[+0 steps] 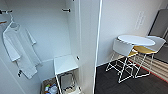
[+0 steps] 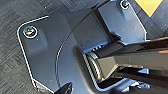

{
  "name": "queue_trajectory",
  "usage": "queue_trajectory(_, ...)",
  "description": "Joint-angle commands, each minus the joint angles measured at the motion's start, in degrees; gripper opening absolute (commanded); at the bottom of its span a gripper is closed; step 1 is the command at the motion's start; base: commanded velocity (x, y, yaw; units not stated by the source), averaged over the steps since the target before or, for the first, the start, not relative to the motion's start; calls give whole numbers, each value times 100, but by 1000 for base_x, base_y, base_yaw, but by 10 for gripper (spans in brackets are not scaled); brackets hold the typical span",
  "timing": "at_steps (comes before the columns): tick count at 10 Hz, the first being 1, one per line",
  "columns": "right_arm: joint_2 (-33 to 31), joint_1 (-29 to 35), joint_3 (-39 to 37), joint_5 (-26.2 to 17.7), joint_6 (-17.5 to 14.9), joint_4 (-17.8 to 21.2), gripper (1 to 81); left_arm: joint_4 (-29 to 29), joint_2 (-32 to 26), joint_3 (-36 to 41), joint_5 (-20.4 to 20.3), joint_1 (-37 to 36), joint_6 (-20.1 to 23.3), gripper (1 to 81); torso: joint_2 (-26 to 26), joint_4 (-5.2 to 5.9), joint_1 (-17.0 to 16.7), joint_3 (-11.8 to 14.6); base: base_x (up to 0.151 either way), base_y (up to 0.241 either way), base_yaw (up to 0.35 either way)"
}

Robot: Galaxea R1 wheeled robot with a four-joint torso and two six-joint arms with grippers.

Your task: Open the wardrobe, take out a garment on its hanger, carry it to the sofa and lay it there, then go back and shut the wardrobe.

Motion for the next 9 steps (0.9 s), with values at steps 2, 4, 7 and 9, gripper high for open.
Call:
queue_trajectory(2,49,111,15,-319,-28,-65,811,41,43,15,253,-212,7,811,0,0,1,0,0,0,330)
queue_trajectory(4,57,111,15,-319,-28,-74,811,41,43,15,253,-212,15,811,0,0,1,0,0,0,330)
queue_trajectory(7,57,111,15,-319,-28,-74,811,50,43,41,244,-212,15,811,0,0,1,0,0,0,330)
queue_trajectory(9,57,111,15,-310,-28,-74,811,50,43,41,244,-212,15,811,0,0,1,0,0,0,328)
